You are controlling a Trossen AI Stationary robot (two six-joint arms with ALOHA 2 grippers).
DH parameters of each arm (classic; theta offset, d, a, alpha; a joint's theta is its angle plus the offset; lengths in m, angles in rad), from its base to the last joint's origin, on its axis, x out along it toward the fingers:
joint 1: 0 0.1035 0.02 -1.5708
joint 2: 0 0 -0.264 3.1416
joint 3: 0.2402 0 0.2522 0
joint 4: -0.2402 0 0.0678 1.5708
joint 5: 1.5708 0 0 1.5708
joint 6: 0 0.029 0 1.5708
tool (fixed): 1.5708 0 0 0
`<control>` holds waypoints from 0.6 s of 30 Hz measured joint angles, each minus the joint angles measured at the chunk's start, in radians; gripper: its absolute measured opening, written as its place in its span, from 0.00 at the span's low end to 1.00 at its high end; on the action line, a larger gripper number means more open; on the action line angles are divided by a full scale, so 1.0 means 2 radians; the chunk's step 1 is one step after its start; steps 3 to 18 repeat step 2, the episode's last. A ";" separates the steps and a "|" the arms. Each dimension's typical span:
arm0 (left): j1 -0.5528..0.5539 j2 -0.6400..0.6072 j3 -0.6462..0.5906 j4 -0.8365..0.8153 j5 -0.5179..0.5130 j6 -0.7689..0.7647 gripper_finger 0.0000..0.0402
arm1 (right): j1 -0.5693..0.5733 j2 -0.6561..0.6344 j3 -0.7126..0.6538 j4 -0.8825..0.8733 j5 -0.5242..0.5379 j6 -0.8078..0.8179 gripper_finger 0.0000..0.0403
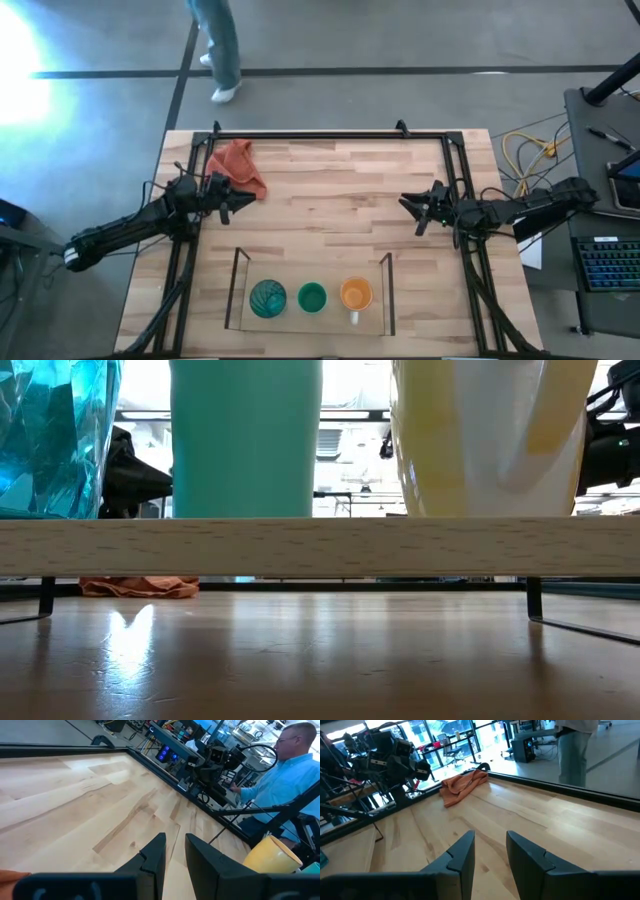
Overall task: Stack small to large cups/mugs on shelf
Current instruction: Return to Home Position
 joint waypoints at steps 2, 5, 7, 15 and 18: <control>0.000 0.000 0.000 0.000 0.000 0.000 0.14 | 0.000 0.000 0.000 0.000 0.000 0.000 0.26; 0.000 0.000 0.000 0.000 0.000 0.000 0.14 | 0.000 0.000 0.000 0.000 0.000 0.000 0.26; 0.000 0.000 0.000 0.000 0.000 0.000 0.14 | 0.000 0.000 0.000 0.000 0.000 0.000 0.26; 0.000 0.000 0.000 0.000 0.000 0.000 0.14 | 0.000 0.000 0.000 0.000 0.000 0.000 0.26; 0.000 0.000 0.000 0.000 0.000 0.000 0.14 | 0.000 0.000 0.000 0.000 0.000 0.000 0.26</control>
